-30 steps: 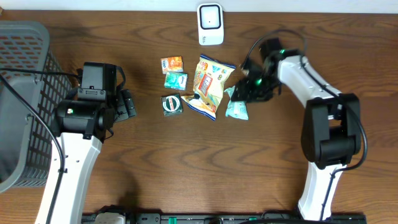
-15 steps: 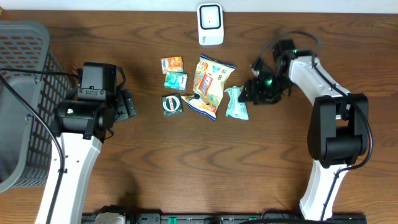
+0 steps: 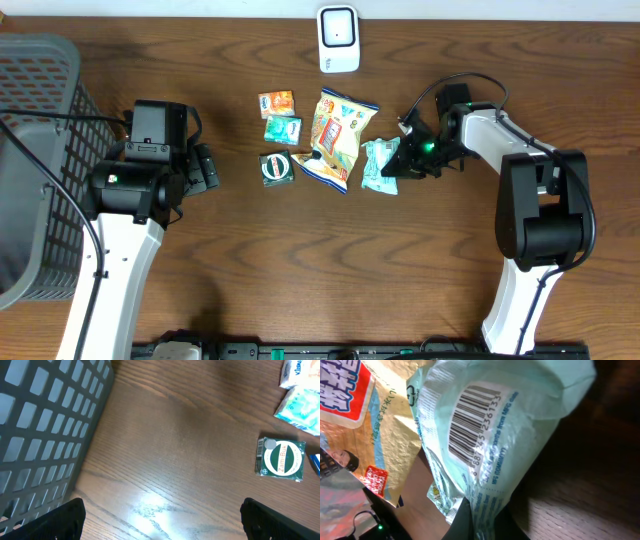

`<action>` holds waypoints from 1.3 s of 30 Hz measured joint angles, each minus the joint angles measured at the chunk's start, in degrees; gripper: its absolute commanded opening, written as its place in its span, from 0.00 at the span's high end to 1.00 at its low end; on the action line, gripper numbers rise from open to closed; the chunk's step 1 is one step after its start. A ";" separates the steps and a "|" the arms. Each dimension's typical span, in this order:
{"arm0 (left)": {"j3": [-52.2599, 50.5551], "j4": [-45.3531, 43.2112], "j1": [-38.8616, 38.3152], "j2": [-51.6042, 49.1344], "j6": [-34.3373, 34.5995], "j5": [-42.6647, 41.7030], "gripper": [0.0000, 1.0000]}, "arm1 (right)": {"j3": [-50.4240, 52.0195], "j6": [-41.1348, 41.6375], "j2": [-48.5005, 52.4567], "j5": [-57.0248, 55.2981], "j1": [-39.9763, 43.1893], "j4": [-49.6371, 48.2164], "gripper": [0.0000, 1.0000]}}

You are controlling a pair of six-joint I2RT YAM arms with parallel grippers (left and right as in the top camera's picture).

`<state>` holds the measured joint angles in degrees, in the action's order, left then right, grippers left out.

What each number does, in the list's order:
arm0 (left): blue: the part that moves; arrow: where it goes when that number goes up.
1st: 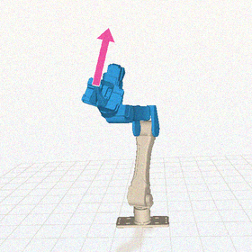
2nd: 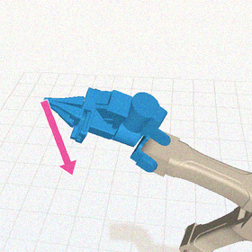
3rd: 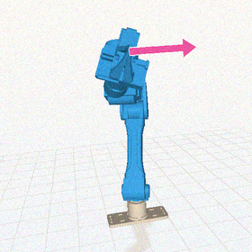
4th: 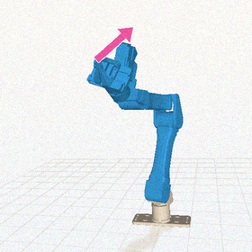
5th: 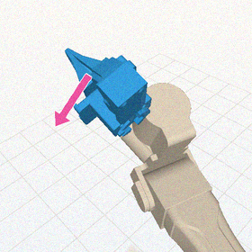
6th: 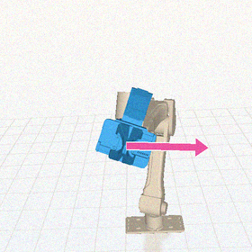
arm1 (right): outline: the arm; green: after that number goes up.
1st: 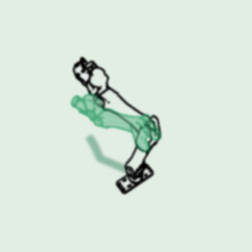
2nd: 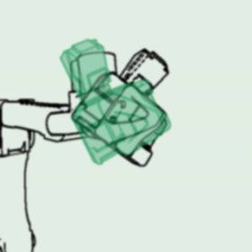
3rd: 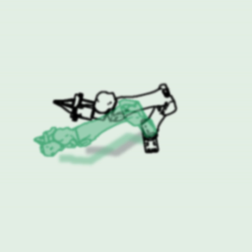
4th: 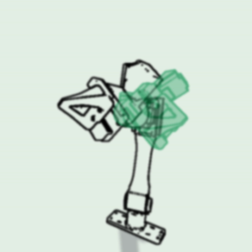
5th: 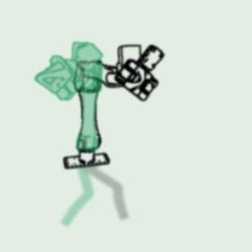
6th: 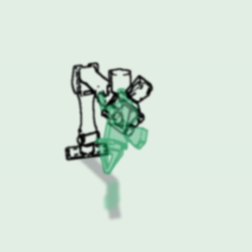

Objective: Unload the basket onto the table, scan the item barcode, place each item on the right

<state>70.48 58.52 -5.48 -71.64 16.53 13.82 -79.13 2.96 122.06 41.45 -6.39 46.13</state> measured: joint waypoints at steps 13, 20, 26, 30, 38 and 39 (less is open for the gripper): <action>0.00 0.02 0.00 0.00 -0.02 0.00 0.02 | -7.54 -4.35 -3.08 5.01 -0.07 0.96 0.99; 0.00 0.00 0.00 0.00 -0.02 0.00 0.02 | -8.41 -12.50 -15.54 7.91 -1.99 -3.96 0.99; 0.02 0.02 0.00 0.00 0.00 0.00 0.02 | -9.05 -15.61 -20.35 9.14 -5.49 -12.02 0.99; 0.00 0.00 0.00 0.00 0.00 0.00 0.02 | -9.03 -16.17 -20.24 8.22 -7.23 -15.85 0.99; 0.00 0.00 0.00 0.00 0.00 0.00 0.02 | -9.03 -16.65 -20.24 7.54 -9.62 -21.29 0.99; 0.00 0.00 0.00 0.00 0.00 0.00 0.02 | -9.03 -16.65 -20.24 7.54 -9.86 -21.29 0.99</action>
<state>70.48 58.52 -5.48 -71.64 16.53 13.82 -88.16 -13.69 101.82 48.99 -16.25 24.84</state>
